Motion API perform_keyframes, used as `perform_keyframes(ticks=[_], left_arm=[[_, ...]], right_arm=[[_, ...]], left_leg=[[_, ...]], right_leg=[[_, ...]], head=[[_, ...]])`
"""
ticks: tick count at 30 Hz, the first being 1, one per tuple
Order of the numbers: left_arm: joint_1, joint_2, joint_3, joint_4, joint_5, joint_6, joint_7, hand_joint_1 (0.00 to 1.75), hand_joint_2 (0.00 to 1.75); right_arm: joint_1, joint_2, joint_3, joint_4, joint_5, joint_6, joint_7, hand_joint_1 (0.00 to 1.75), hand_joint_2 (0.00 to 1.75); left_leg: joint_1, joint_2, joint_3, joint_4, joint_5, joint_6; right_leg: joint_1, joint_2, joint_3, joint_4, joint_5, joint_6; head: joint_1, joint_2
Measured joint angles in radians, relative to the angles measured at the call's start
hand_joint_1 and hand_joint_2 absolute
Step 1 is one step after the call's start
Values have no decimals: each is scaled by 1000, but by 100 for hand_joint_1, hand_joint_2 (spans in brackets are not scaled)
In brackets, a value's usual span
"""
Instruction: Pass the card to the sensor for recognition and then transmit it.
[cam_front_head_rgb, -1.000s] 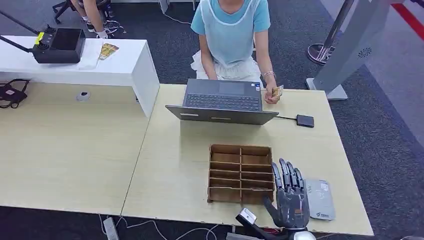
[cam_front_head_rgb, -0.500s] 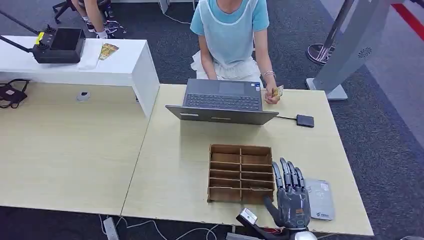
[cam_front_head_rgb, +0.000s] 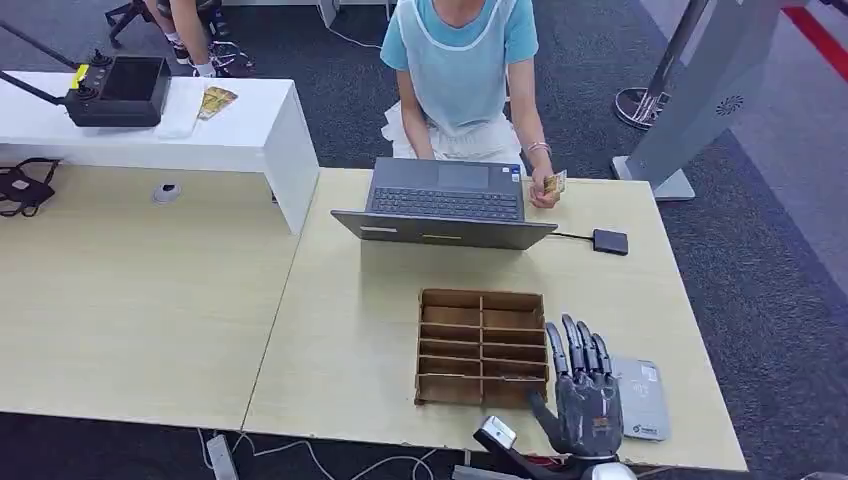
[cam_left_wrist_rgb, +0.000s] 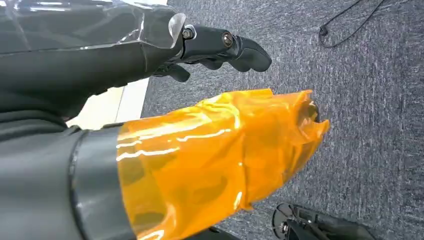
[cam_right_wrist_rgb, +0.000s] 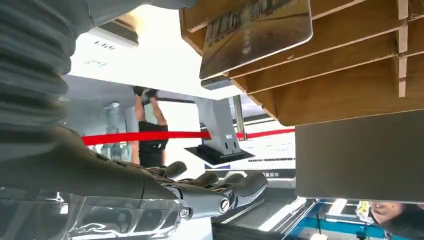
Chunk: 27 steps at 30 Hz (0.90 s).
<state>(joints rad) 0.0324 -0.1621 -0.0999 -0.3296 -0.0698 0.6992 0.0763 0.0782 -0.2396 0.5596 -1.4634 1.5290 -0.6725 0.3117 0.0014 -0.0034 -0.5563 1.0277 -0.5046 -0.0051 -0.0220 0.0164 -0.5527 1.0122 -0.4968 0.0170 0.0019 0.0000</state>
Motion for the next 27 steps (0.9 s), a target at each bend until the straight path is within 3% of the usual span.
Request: perform_keyframes(ticks=[15, 27], left_arm=[[0, 0, 0, 0, 0, 0, 0, 0, 0], [0, 0, 0, 0, 0, 0, 2, 0, 0]], right_arm=[[5, -14, 5, -20, -10, 10, 9, 33, 175], [8, -22, 8, -32, -19, 36, 12, 38, 175]], left_leg=[[0, 0, 0, 0, 0, 0], [0, 0, 0, 0, 0, 0]], right_leg=[[0, 0, 0, 0, 0, 0], [0, 0, 0, 0, 0, 0]], head=[[0, 0], [0, 0]])
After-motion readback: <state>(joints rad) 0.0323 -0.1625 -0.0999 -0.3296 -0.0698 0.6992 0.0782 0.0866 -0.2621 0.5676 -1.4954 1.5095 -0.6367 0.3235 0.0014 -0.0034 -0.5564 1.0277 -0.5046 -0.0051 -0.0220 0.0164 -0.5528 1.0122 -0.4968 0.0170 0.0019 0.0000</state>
